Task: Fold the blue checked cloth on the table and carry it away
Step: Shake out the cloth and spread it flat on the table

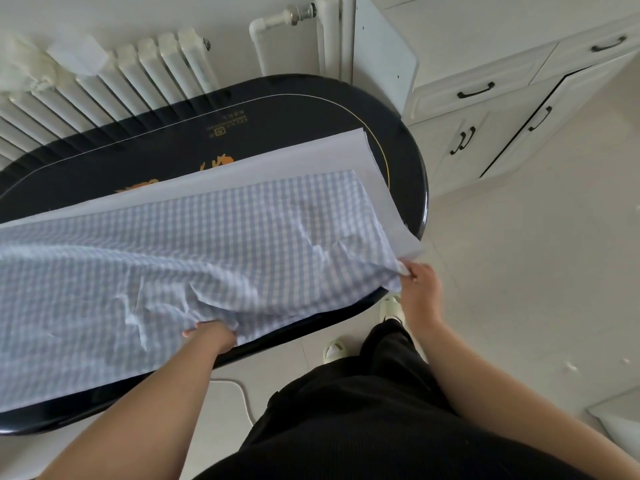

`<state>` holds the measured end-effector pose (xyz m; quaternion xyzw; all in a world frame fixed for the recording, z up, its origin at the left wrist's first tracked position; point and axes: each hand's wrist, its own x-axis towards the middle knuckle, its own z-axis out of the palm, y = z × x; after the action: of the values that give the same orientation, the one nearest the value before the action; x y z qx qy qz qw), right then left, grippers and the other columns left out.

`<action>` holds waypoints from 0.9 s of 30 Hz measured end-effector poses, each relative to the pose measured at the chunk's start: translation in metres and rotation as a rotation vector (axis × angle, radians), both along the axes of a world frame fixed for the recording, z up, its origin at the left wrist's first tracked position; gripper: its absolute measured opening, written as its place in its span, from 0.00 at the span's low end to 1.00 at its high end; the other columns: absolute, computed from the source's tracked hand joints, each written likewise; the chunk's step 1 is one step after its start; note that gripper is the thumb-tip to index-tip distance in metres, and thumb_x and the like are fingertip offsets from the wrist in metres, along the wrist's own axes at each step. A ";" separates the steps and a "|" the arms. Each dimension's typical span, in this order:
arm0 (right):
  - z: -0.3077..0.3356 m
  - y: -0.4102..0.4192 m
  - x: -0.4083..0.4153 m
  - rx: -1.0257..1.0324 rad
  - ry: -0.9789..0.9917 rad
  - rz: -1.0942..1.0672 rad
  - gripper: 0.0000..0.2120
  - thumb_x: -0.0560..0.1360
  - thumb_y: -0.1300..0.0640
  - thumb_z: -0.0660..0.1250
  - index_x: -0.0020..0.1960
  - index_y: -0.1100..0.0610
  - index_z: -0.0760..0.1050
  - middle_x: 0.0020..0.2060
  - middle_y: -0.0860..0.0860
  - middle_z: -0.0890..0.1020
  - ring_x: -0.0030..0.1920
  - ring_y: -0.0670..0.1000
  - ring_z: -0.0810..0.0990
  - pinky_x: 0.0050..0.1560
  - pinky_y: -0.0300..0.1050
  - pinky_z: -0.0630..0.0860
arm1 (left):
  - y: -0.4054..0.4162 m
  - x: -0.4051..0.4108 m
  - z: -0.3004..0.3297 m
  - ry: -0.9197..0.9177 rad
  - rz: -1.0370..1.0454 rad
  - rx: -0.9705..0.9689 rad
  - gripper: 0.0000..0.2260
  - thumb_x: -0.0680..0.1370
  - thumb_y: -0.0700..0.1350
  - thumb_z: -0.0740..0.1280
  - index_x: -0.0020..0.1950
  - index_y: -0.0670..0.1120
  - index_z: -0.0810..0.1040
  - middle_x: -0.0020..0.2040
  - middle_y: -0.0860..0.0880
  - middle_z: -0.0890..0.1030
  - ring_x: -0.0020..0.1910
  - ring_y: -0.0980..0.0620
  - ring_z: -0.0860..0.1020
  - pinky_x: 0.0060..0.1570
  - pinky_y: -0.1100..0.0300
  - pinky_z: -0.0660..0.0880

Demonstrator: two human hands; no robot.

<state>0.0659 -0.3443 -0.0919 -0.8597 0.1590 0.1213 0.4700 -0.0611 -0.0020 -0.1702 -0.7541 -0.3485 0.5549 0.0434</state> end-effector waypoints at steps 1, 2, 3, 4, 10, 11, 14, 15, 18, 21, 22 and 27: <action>0.010 -0.005 0.013 -0.003 -0.043 0.091 0.11 0.75 0.65 0.63 0.53 0.59 0.81 0.47 0.52 0.78 0.46 0.51 0.75 0.47 0.42 0.67 | 0.000 0.000 0.000 -0.015 0.001 0.001 0.29 0.83 0.54 0.50 0.79 0.42 0.45 0.79 0.38 0.48 0.77 0.33 0.49 0.73 0.42 0.55; 0.021 -0.010 0.026 -0.009 -0.058 0.179 0.12 0.75 0.66 0.63 0.55 0.60 0.81 0.47 0.53 0.79 0.47 0.52 0.75 0.46 0.42 0.68 | 0.000 -0.001 0.001 -0.031 0.009 -0.001 0.30 0.83 0.55 0.50 0.79 0.41 0.46 0.79 0.38 0.49 0.77 0.33 0.49 0.73 0.42 0.55; 0.029 -0.015 0.039 -0.036 -0.051 0.261 0.10 0.75 0.65 0.64 0.54 0.60 0.81 0.45 0.54 0.80 0.45 0.51 0.75 0.44 0.41 0.68 | 0.002 -0.003 0.000 -0.044 0.008 -0.008 0.30 0.83 0.55 0.50 0.79 0.40 0.47 0.78 0.37 0.50 0.76 0.33 0.49 0.73 0.42 0.54; 0.038 -0.019 0.050 -0.069 -0.016 0.341 0.08 0.75 0.63 0.65 0.51 0.59 0.81 0.43 0.54 0.80 0.43 0.52 0.75 0.40 0.41 0.69 | 0.004 -0.005 -0.002 -0.053 0.013 -0.017 0.31 0.82 0.57 0.50 0.79 0.40 0.48 0.78 0.37 0.50 0.76 0.33 0.50 0.73 0.41 0.54; 0.065 -0.029 0.092 0.046 0.210 0.574 0.09 0.74 0.58 0.70 0.45 0.66 0.79 0.36 0.54 0.78 0.37 0.50 0.76 0.41 0.40 0.76 | 0.018 -0.010 -0.022 -0.090 0.116 -0.005 0.46 0.72 0.73 0.47 0.78 0.40 0.51 0.77 0.32 0.49 0.75 0.30 0.52 0.70 0.36 0.55; 0.062 -0.029 0.094 0.017 0.139 0.494 0.10 0.74 0.57 0.70 0.42 0.64 0.78 0.34 0.54 0.77 0.34 0.50 0.73 0.38 0.42 0.72 | 0.018 -0.010 -0.022 -0.102 0.127 -0.007 0.47 0.72 0.74 0.47 0.78 0.40 0.50 0.77 0.32 0.49 0.75 0.30 0.51 0.70 0.35 0.55; 0.041 -0.017 0.081 0.079 0.023 0.215 0.14 0.75 0.55 0.68 0.36 0.63 0.72 0.31 0.54 0.70 0.33 0.51 0.67 0.35 0.44 0.63 | 0.019 -0.009 -0.027 -0.113 0.155 -0.015 0.47 0.73 0.73 0.48 0.78 0.40 0.46 0.77 0.32 0.48 0.75 0.29 0.50 0.70 0.36 0.55; 0.033 -0.009 0.074 0.138 0.017 0.145 0.12 0.76 0.54 0.67 0.39 0.61 0.72 0.32 0.53 0.71 0.34 0.51 0.69 0.35 0.44 0.65 | 0.019 -0.009 -0.028 -0.103 0.160 -0.013 0.47 0.72 0.73 0.49 0.78 0.39 0.46 0.77 0.32 0.48 0.75 0.29 0.50 0.71 0.36 0.55; 0.023 0.002 0.052 0.258 0.058 -0.020 0.12 0.77 0.48 0.65 0.54 0.55 0.70 0.43 0.48 0.76 0.41 0.47 0.76 0.41 0.40 0.72 | 0.020 -0.009 -0.035 -0.091 0.173 -0.002 0.48 0.71 0.74 0.50 0.79 0.40 0.47 0.77 0.31 0.48 0.75 0.29 0.51 0.71 0.36 0.54; 0.006 -0.013 0.032 0.251 0.107 -0.098 0.23 0.75 0.45 0.67 0.65 0.54 0.65 0.51 0.50 0.74 0.48 0.47 0.76 0.45 0.40 0.72 | 0.012 -0.006 -0.034 -0.091 0.210 0.031 0.46 0.73 0.72 0.51 0.79 0.41 0.46 0.77 0.33 0.47 0.75 0.29 0.51 0.72 0.38 0.54; -0.001 -0.018 0.024 0.208 0.120 -0.081 0.26 0.75 0.45 0.67 0.67 0.55 0.65 0.53 0.50 0.74 0.51 0.49 0.76 0.49 0.42 0.72 | 0.010 -0.004 -0.033 -0.093 0.227 0.043 0.46 0.73 0.72 0.52 0.79 0.41 0.45 0.77 0.33 0.46 0.75 0.29 0.50 0.72 0.39 0.55; -0.032 -0.028 0.001 0.188 0.185 -0.257 0.14 0.76 0.55 0.67 0.58 0.60 0.73 0.53 0.52 0.78 0.55 0.55 0.78 0.52 0.47 0.72 | 0.009 -0.002 -0.038 -0.092 0.219 0.061 0.45 0.74 0.71 0.51 0.79 0.40 0.47 0.77 0.33 0.46 0.75 0.30 0.51 0.72 0.39 0.54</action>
<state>0.0668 -0.3724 -0.1237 -0.7697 0.2981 0.1534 0.5434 -0.0633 0.0071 -0.2085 -0.7345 -0.4472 0.5103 -0.0107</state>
